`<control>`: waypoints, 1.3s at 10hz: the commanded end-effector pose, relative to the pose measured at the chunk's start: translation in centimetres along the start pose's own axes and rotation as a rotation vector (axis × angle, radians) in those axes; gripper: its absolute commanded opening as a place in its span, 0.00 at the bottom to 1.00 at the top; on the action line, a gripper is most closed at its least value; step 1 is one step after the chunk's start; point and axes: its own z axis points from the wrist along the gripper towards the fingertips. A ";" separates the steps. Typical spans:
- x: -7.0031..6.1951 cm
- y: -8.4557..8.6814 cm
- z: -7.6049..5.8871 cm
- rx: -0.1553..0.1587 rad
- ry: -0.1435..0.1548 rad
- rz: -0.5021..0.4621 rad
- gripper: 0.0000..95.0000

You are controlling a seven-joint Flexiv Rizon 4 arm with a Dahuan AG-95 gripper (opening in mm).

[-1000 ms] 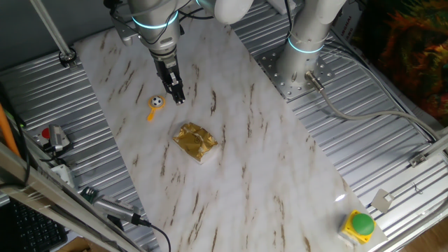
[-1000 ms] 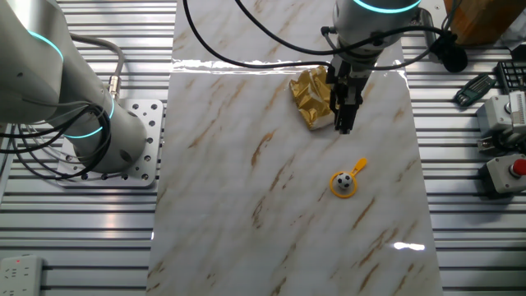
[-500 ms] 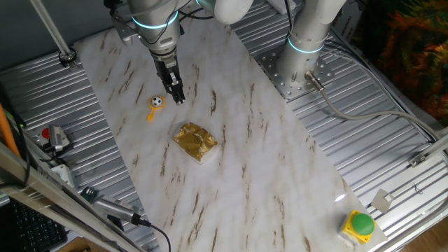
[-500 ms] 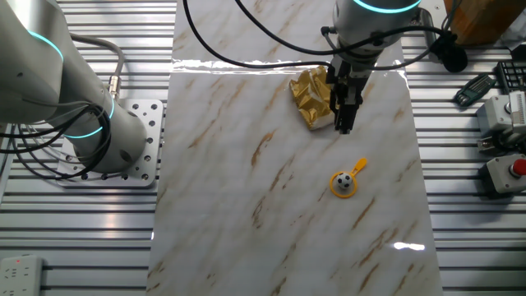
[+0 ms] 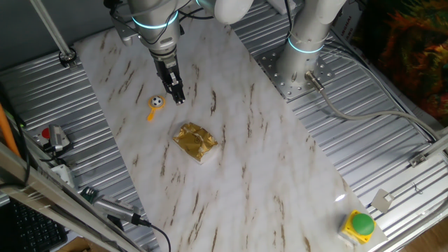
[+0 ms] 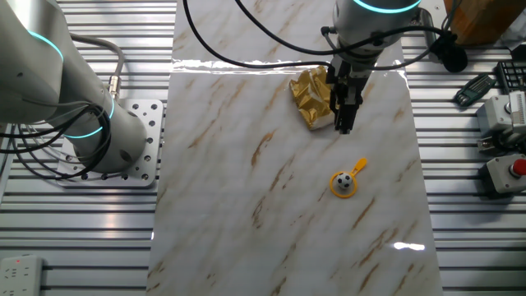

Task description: Remove the bubble ring from the ball

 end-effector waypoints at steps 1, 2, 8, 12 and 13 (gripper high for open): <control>0.0 0.0 0.0 0.000 0.000 0.000 1.00; 0.0 0.0 0.0 -0.008 -0.081 -0.005 0.00; 0.0 0.1 -0.1 -0.018 -0.079 -0.002 0.00; -0.1 0.1 -0.2 -0.018 -0.079 -0.003 0.00; -0.1 0.1 -0.2 -0.019 -0.079 -0.003 0.00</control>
